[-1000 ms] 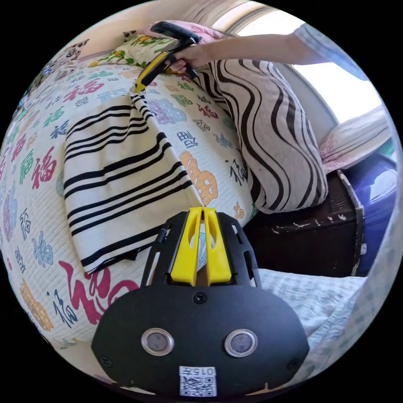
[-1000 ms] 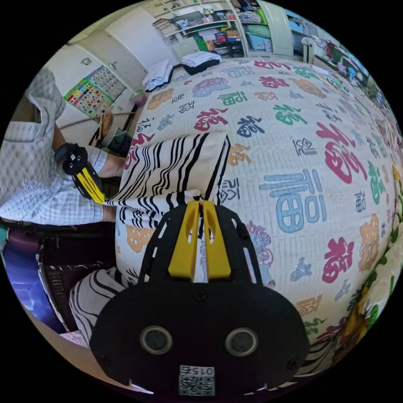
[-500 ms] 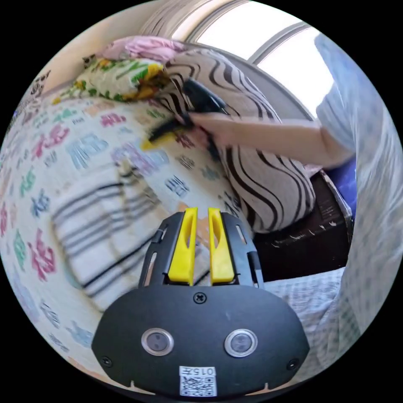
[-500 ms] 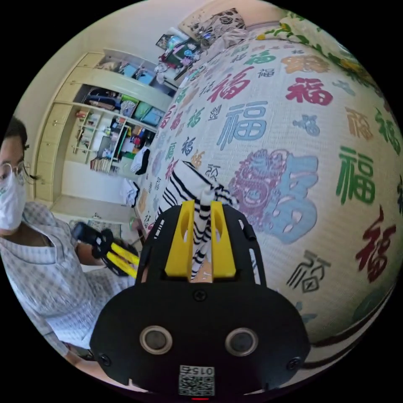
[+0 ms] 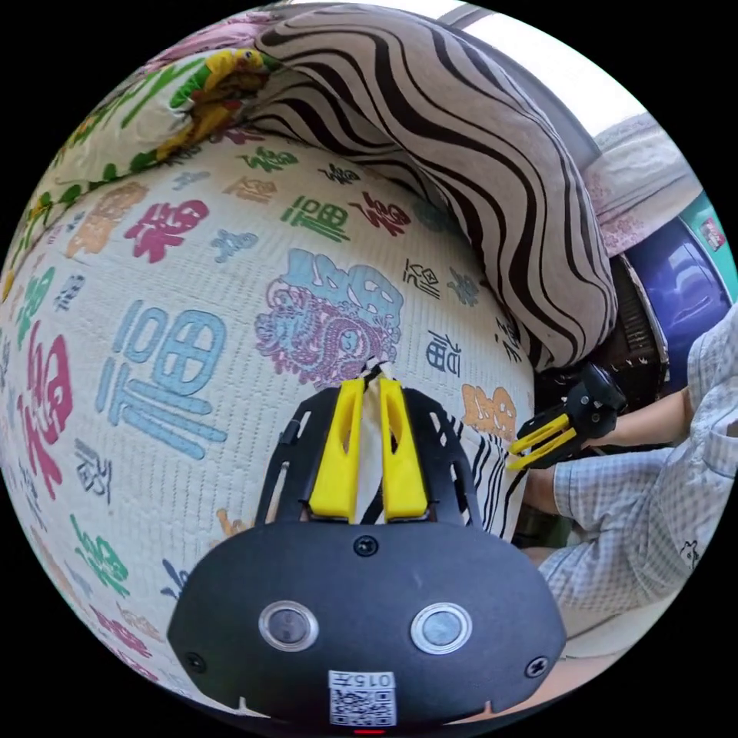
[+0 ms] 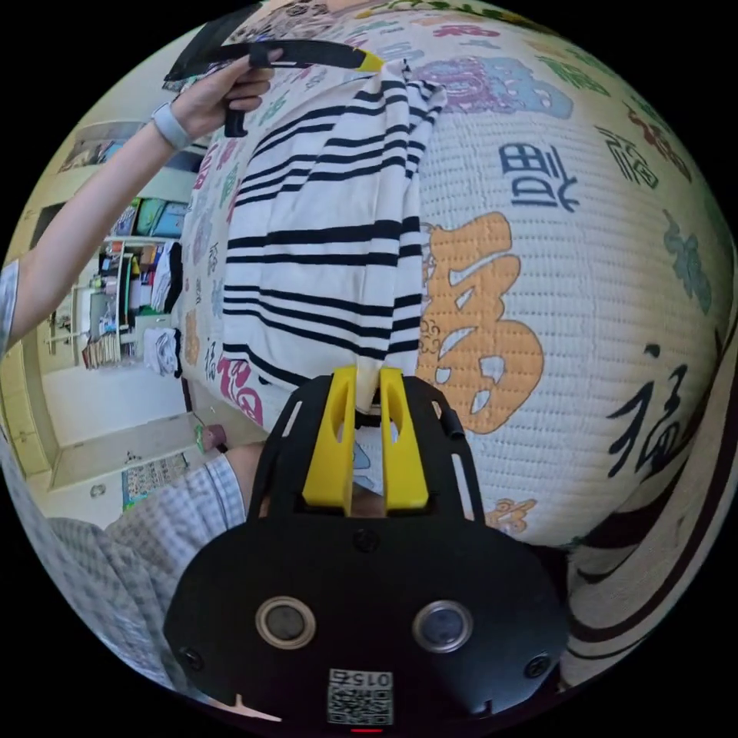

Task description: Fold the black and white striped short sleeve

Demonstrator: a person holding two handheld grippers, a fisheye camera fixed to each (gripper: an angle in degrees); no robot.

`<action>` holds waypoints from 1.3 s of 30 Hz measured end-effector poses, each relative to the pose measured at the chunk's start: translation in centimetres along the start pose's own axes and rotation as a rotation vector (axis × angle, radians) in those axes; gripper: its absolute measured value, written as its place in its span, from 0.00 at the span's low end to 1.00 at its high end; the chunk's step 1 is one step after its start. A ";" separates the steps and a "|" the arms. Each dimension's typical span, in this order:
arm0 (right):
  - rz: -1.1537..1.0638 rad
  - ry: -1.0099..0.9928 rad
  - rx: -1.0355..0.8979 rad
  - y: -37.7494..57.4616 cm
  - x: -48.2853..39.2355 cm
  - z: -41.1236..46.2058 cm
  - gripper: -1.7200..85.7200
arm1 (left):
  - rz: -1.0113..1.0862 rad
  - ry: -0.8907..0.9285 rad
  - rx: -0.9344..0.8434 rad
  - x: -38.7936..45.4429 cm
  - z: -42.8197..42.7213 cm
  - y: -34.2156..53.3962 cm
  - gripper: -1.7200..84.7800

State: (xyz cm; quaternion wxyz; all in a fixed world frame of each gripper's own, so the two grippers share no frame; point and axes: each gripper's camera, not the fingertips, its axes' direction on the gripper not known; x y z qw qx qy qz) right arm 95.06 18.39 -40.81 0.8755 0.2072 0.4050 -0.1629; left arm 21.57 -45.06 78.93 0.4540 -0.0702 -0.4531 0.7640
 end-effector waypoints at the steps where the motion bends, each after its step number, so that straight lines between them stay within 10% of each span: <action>1: 0.010 -0.010 0.023 0.3 0.4 -0.1 0.04 | -0.018 0.014 -0.003 -0.8 0.5 -0.7 0.02; 17: 0.080 -0.057 0.090 2.8 7.4 -0.6 0.03 | -0.153 0.014 -0.050 -10.1 0.4 -2.8 0.04; 26: -0.081 0.056 0.301 -4.1 10.7 -9.2 0.08 | -0.398 -0.137 0.137 -14.3 -10.4 10.5 0.12; 39: -0.068 -0.102 0.205 -14.2 16.3 -7.3 0.01 | -0.714 0.116 0.340 -22.9 -10.2 23.3 0.02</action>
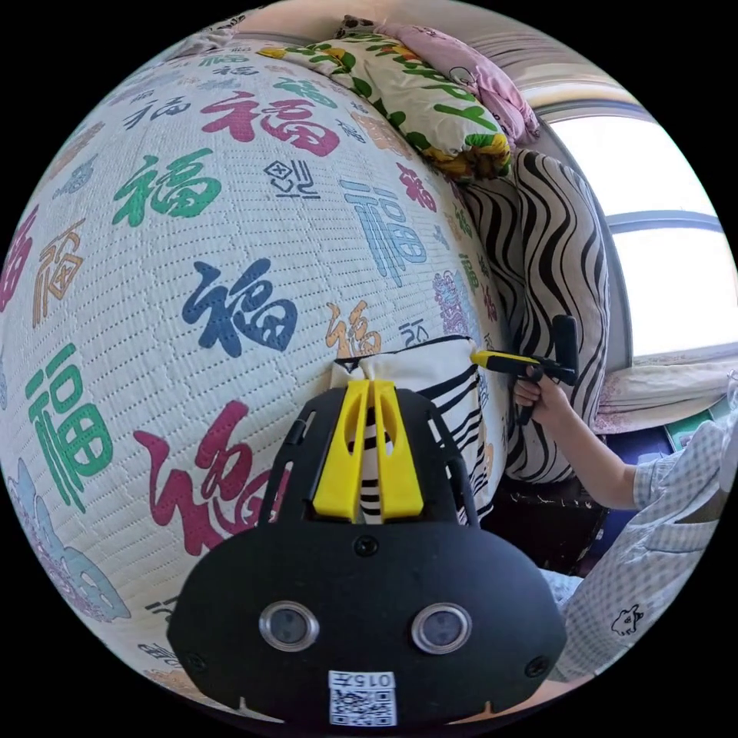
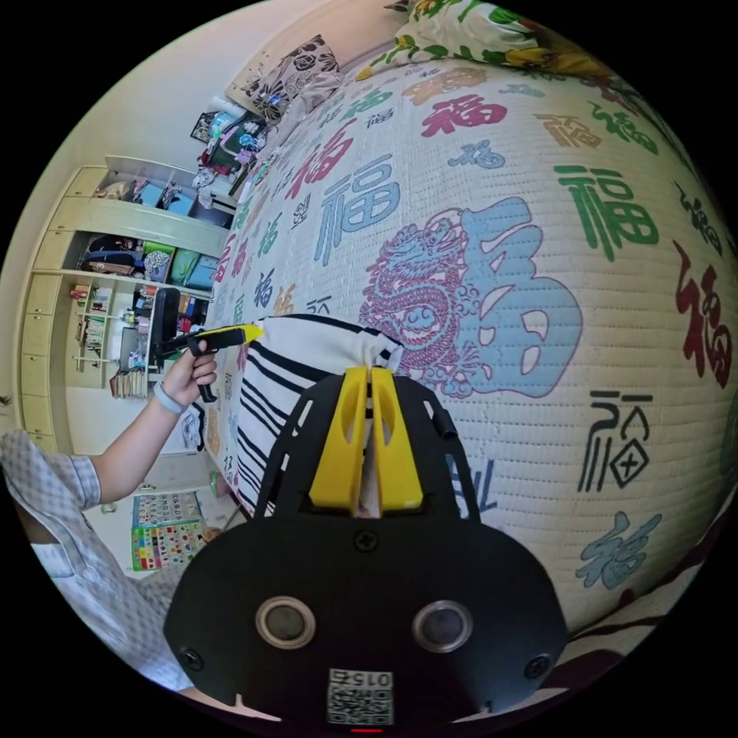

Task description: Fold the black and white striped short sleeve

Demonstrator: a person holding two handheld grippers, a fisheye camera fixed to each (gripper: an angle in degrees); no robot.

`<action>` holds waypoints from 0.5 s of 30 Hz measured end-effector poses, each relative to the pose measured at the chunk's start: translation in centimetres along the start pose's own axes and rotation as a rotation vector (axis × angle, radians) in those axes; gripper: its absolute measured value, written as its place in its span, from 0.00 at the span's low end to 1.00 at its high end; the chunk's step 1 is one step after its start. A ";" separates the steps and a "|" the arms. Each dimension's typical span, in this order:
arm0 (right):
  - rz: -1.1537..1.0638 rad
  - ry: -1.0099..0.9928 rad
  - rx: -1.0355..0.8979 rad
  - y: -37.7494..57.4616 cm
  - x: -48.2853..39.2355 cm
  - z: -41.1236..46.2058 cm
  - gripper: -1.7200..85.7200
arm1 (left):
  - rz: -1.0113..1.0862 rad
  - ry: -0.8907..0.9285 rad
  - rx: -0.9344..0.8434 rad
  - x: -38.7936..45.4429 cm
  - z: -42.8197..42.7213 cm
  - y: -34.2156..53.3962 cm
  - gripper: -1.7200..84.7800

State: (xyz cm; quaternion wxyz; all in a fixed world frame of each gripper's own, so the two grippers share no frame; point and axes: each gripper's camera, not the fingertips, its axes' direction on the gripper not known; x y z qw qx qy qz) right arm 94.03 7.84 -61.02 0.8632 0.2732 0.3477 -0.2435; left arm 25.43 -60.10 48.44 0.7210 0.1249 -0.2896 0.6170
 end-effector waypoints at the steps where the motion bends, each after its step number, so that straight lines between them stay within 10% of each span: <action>1: -0.002 0.010 0.005 0.1 0.4 -0.5 0.01 | 0.003 0.010 0.006 -0.6 -0.8 0.0 0.02; 15: -0.028 -0.199 0.127 0.0 6.4 -3.9 0.15 | -0.037 0.092 0.099 -9.1 -9.2 3.3 0.13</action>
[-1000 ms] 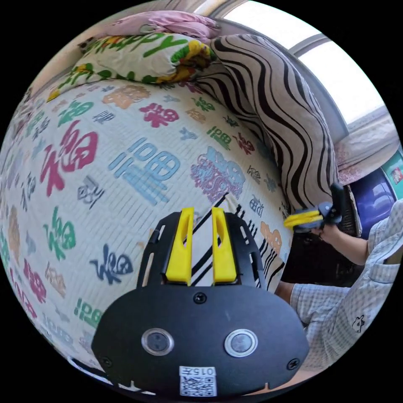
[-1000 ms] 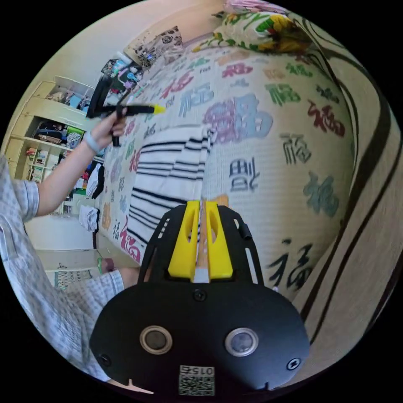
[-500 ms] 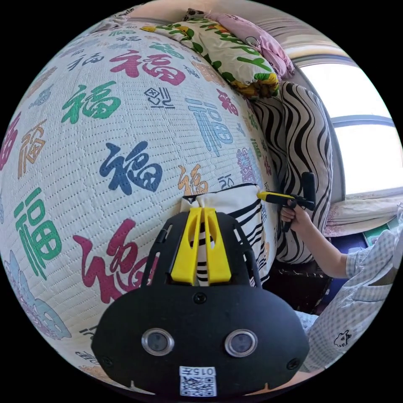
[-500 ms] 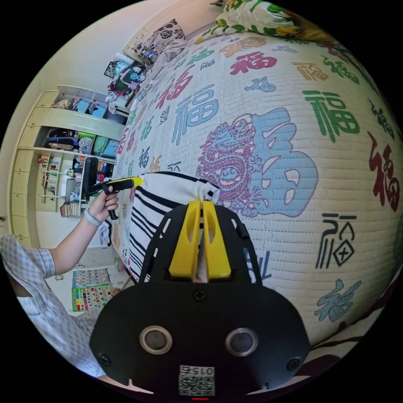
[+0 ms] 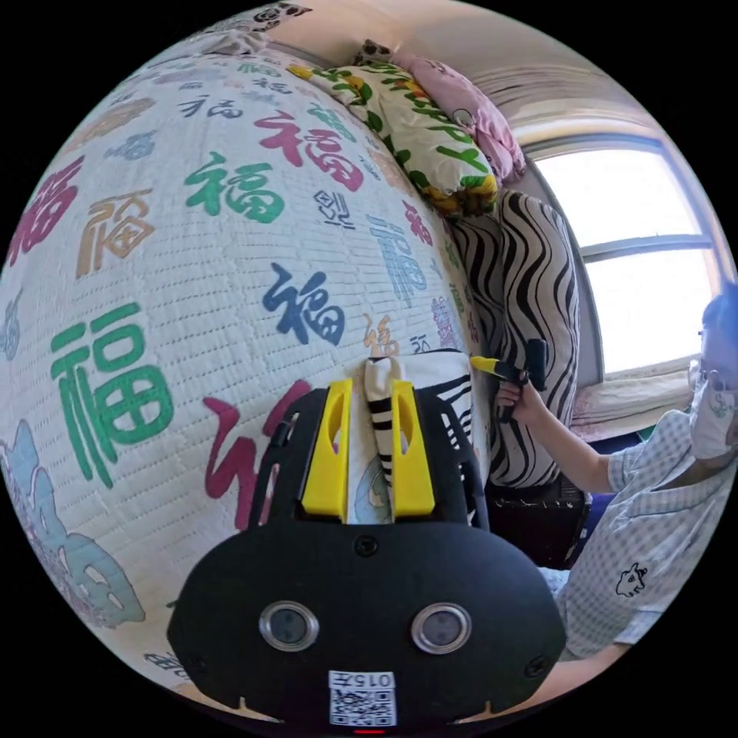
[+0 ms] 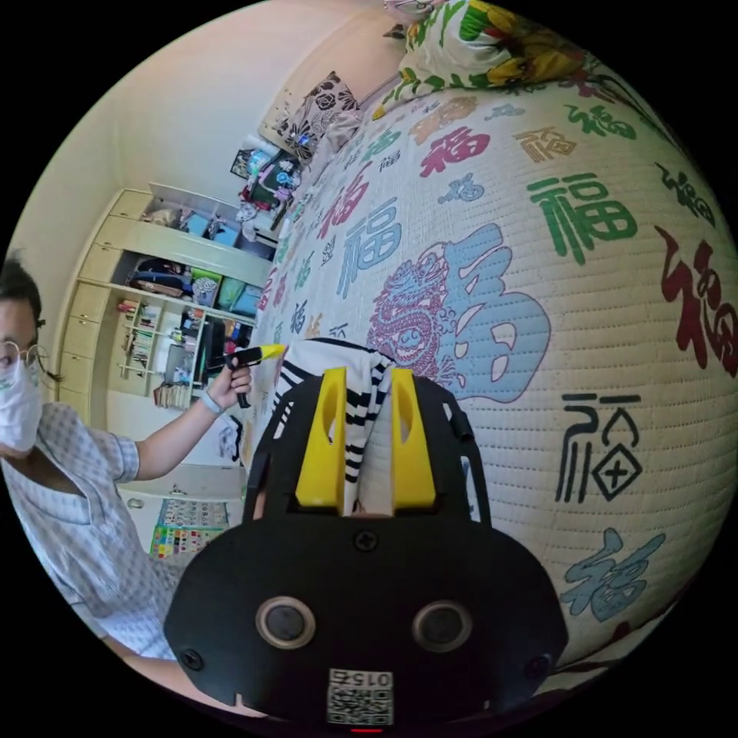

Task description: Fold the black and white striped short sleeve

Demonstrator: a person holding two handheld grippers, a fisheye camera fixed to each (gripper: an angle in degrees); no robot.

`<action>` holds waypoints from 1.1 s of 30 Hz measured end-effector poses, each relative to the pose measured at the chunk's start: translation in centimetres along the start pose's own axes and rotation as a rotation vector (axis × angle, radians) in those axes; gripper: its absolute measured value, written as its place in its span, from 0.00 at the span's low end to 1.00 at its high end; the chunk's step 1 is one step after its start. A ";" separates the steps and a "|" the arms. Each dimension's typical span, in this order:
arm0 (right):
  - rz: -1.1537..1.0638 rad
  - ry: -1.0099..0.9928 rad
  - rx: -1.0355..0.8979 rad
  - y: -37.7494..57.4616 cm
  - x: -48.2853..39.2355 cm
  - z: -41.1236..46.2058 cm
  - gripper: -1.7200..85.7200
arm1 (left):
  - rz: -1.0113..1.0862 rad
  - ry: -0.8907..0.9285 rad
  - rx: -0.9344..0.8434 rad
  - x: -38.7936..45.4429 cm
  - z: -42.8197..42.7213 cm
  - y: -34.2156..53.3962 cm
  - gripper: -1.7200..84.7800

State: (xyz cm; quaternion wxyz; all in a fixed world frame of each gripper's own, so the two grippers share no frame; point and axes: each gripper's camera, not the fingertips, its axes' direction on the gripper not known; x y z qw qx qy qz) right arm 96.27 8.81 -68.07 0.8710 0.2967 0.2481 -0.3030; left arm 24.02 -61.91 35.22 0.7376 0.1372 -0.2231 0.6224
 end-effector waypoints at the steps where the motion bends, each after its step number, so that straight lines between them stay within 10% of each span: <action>1: 0.006 -0.055 -0.024 -0.3 0.8 0.0 0.16 | -0.019 0.017 -0.011 -1.0 -0.5 0.5 0.14; 16: -0.023 -0.394 -0.184 -3.3 5.6 3.8 0.09 | 0.013 0.505 -0.100 -5.3 2.9 0.5 0.08; 33: -0.442 -0.064 -0.219 -6.2 -4.3 0.4 0.08 | 0.462 0.167 -0.109 7.1 -3.8 0.5 0.04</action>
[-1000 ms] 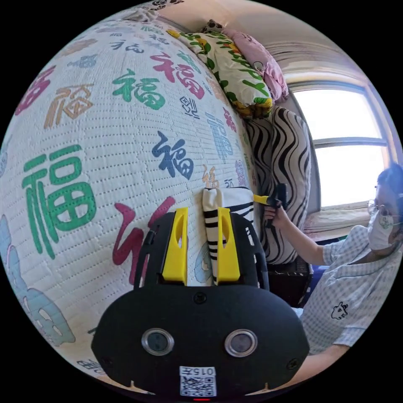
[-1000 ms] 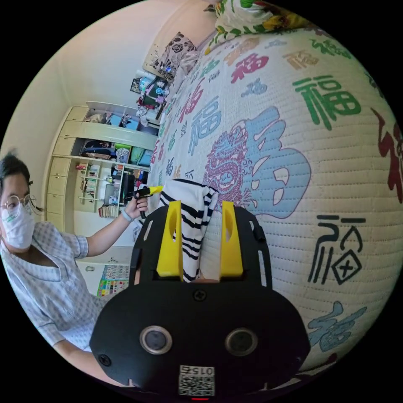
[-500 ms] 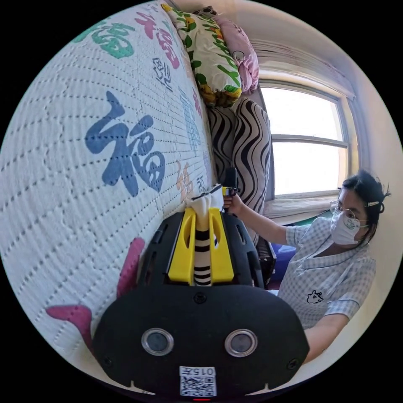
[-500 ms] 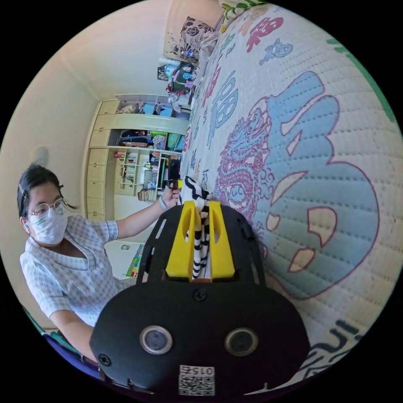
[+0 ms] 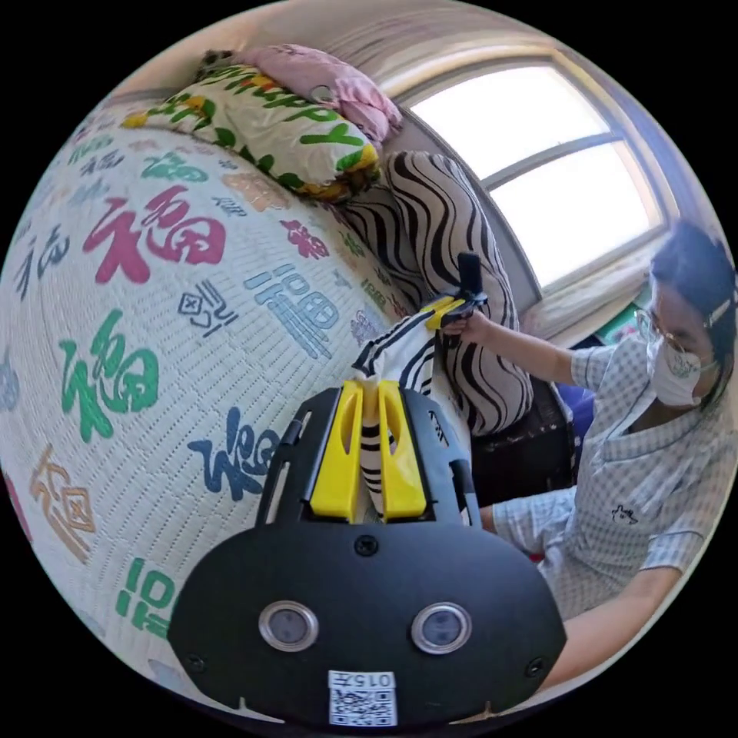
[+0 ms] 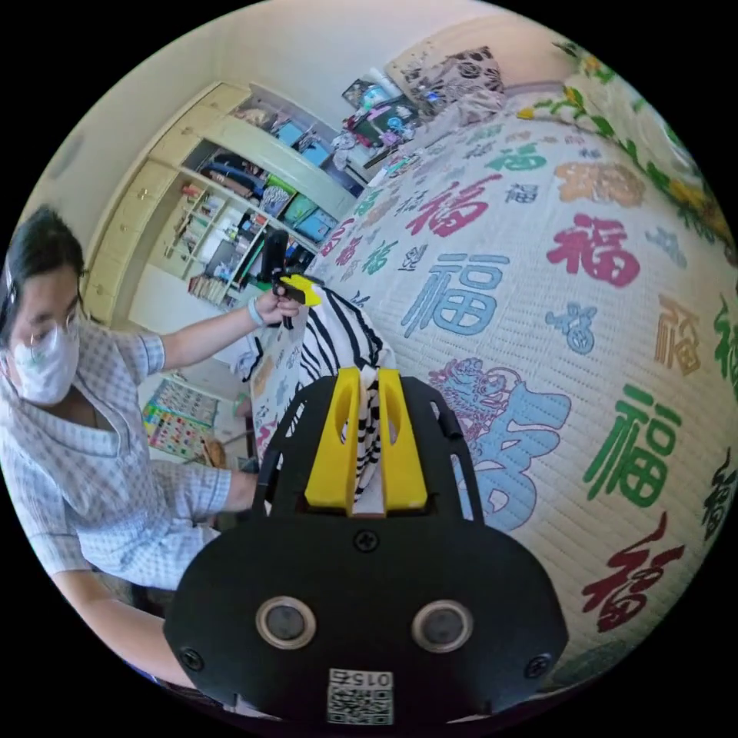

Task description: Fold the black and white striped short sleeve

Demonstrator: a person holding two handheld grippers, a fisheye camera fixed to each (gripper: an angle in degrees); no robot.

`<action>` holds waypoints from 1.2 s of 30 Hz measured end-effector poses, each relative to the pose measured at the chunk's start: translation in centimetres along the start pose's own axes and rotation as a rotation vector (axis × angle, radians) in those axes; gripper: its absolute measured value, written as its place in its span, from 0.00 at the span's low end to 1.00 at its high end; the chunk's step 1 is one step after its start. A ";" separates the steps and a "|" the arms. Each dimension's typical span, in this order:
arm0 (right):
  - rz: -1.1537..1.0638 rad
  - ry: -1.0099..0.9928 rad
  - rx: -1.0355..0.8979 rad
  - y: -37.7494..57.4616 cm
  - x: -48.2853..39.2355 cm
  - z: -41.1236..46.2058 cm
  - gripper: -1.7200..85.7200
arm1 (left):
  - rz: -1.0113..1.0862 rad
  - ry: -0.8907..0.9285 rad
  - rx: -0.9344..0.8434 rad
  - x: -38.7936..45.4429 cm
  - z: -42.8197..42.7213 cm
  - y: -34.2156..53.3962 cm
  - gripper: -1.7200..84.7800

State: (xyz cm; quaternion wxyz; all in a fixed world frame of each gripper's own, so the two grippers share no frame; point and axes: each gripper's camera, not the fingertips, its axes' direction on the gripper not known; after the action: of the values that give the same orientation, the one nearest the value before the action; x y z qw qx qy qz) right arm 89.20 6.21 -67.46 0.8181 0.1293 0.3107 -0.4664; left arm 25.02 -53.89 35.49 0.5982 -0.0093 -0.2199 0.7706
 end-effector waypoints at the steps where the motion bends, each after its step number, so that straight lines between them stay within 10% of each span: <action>1: -0.055 0.040 -0.015 0.4 -1.8 0.0 0.08 | 0.057 -0.025 -0.027 2.2 0.0 0.4 0.04; 18: -0.286 0.373 -0.411 12.8 -15.8 13.2 0.08 | 0.203 -0.261 -0.384 19.7 12.4 17.6 0.04; 36: 0.244 -0.001 -0.128 14.1 -10.8 15.2 0.06 | -0.436 -0.024 -0.059 16.0 13.0 20.7 0.08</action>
State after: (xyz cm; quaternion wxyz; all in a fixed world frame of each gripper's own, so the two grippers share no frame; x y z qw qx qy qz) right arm 102.91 13.45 -50.03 0.8754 0.1133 0.3213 -0.3429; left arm -2.10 -47.25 43.94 0.7473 0.0302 -0.2463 0.6164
